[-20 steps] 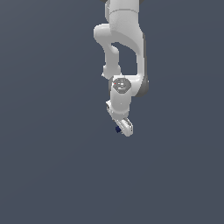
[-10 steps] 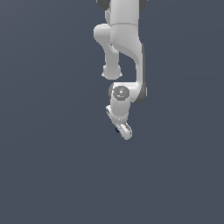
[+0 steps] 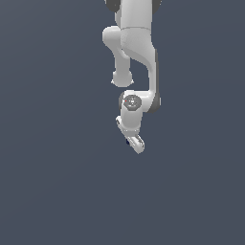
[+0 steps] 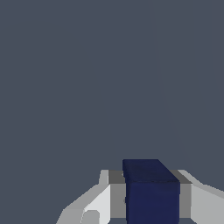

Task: Pick up the object and move it to a goal position.

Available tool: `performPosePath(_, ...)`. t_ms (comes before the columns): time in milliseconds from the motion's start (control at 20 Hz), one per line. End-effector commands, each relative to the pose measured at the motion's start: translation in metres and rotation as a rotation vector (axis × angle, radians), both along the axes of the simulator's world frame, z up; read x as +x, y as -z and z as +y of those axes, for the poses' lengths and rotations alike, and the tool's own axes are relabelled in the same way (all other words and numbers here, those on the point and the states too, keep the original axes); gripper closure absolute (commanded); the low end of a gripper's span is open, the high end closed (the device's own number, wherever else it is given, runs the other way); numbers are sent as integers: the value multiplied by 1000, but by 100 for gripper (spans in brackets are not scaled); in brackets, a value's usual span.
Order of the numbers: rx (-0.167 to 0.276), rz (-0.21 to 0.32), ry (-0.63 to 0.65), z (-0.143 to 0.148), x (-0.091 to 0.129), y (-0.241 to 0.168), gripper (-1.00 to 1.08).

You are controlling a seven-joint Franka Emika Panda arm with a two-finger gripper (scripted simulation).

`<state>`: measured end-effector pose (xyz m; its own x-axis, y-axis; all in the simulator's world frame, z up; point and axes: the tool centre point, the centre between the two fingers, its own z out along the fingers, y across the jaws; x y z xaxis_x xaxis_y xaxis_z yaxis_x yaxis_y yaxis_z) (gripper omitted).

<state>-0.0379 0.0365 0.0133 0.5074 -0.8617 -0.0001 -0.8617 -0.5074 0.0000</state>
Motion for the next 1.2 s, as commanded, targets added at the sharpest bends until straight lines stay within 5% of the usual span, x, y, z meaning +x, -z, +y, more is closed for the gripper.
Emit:
performPosePath(0,0,0,0,0,0,0,108)
performPosePath(500,0,0,0,-25,-1,-17,108)
performPosePath(1150,0,0,1,-147,-1,-98,108)
